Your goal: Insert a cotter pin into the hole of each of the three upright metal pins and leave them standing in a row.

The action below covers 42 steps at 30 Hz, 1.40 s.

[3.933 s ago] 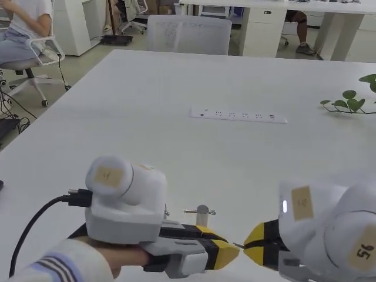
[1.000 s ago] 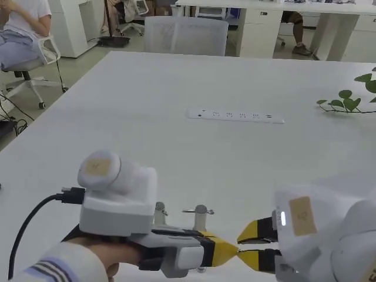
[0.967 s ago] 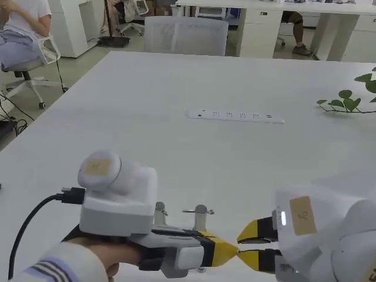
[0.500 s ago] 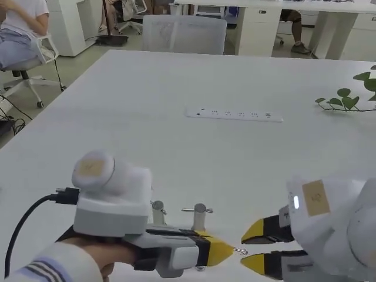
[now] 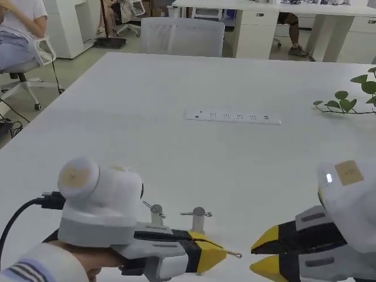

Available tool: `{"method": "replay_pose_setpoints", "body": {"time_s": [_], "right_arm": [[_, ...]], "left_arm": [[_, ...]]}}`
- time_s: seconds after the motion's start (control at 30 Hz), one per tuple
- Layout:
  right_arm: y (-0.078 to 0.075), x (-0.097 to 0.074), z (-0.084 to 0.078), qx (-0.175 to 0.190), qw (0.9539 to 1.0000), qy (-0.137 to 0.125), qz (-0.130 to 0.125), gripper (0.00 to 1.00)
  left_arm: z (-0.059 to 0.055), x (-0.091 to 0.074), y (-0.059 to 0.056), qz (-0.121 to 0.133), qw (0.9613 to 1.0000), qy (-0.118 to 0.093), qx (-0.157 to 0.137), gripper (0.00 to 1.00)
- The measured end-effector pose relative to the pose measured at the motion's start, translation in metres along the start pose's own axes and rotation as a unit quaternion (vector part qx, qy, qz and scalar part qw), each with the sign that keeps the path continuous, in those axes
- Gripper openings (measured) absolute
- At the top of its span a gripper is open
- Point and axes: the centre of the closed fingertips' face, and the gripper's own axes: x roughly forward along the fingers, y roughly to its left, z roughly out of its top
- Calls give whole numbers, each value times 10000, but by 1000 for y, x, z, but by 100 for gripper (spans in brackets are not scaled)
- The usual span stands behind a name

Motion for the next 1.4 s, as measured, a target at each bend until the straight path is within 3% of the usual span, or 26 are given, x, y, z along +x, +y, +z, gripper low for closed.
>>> {"method": "replay_pose_setpoints", "body": {"time_s": [0.23, 0.47, 0.87, 1.4], "right_arm": [[0, -3, 0, 124, 9998, -44, 122, 12], [7, -3, 4, 36, 9994, -2, 331, 13], [19, -1, 8, -224, 9977, 111, 622, 11], [26, 0, 9, -392, 9963, 143, 752, 7]], "left_arm": [[-2, 0, -9, -268, 9978, 11, 607, 0], [-3, 2, -17, -476, 9924, -26, 1131, 0], [-6, 3, -26, -720, 9864, -30, 1474, 0], [-2, 3, -31, -846, 9852, -92, 1489, 0]]}}
